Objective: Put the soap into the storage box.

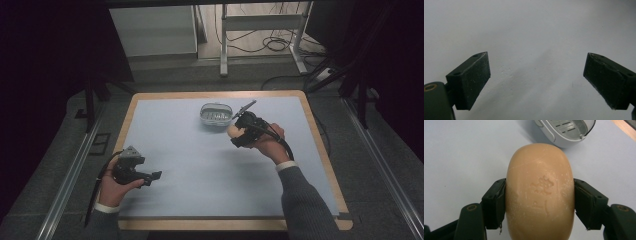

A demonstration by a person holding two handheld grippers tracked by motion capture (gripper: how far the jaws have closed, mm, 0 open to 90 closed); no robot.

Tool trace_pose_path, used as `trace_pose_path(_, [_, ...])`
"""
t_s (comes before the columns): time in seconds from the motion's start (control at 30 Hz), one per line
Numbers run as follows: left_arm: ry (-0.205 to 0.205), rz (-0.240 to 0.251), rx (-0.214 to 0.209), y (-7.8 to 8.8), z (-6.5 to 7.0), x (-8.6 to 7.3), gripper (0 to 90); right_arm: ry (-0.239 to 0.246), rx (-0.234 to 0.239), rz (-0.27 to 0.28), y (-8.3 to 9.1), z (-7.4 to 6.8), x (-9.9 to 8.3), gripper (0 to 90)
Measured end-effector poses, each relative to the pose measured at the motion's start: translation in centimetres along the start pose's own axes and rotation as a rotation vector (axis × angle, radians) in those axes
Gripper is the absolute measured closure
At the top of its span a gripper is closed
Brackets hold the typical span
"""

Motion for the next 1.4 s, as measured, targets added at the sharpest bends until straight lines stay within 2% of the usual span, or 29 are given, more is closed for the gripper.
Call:
trace_pose_path(0.3, [0.002,0.003,-0.004,0.1,-0.1,0.1,7.5,0.004,0.008,0.004,-0.4,0.4,0.8,32.7])
trace_pose_path(0.63, [0.003,0.005,-0.007,0.2,-0.2,0.1,7.5,0.009,0.02,-0.016,-1.9,0.8,1.6,32.7])
trace_pose_path(1.4, [0.007,0.008,-0.016,0.3,-0.2,0.1,7.5,0.015,0.029,-0.034,-3.5,2.3,3.2,32.7])
Point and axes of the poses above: each handheld gripper's, and its own axes: y roughly backward along the jaws, x roughly out of its top, z roughly to its right, the point moved 8 cm from there along -y, roughly forward along the jaws, and after that the axes turned 14 degrees about y, right-handed, at the moved point
